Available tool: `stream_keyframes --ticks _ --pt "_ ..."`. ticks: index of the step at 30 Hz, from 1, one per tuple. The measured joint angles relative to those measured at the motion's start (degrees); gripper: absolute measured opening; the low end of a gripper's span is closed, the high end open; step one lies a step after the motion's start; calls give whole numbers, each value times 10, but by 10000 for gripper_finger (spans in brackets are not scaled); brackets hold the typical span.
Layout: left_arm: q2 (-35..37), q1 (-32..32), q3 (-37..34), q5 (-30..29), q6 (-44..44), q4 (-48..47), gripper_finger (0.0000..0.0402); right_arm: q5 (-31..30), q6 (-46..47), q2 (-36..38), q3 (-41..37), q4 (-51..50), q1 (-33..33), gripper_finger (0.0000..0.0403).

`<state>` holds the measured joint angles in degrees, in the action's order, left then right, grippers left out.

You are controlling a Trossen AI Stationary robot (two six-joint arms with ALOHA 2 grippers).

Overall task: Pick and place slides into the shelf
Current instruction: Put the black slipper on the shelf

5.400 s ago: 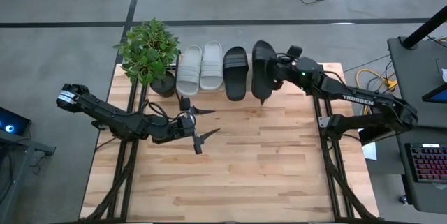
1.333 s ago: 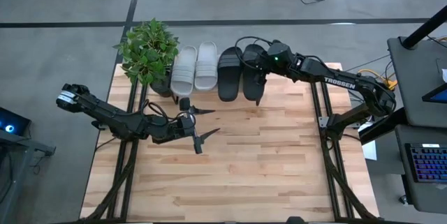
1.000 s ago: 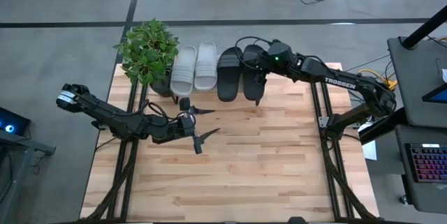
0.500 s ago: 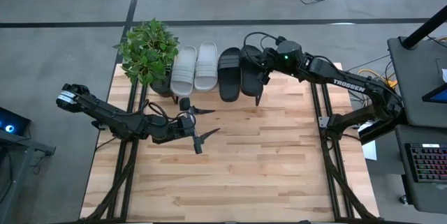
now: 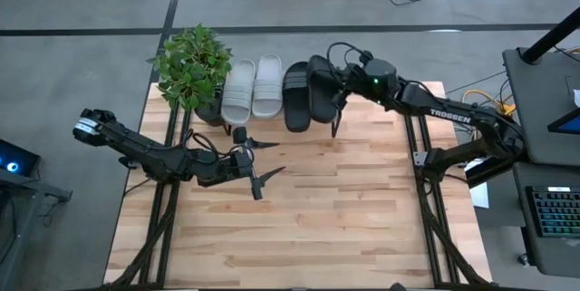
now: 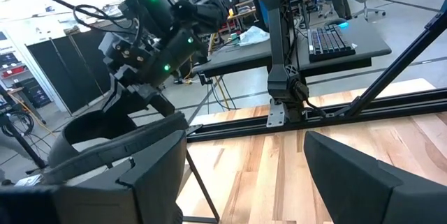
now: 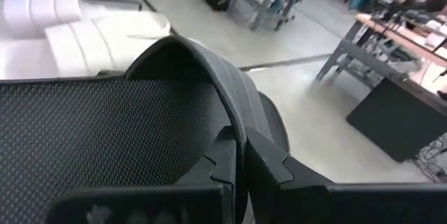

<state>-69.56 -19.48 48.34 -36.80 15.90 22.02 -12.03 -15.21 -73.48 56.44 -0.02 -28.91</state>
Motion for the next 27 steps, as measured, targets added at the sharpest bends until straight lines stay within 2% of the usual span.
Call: stream_keyframes --ticks 9,14,22,27 --pt "0 0 0 0 0 0 274 7 -32 -5 -59 104 -31 8" --pt "0 0 0 0 0 0 274 57 -56 -3 -88 144 -61 8" --pt "0 0 0 0 0 0 274 60 -119 11 -98 136 -68 8" --pt "0 0 0 0 0 0 274 15 -147 25 -91 98 -70 8"
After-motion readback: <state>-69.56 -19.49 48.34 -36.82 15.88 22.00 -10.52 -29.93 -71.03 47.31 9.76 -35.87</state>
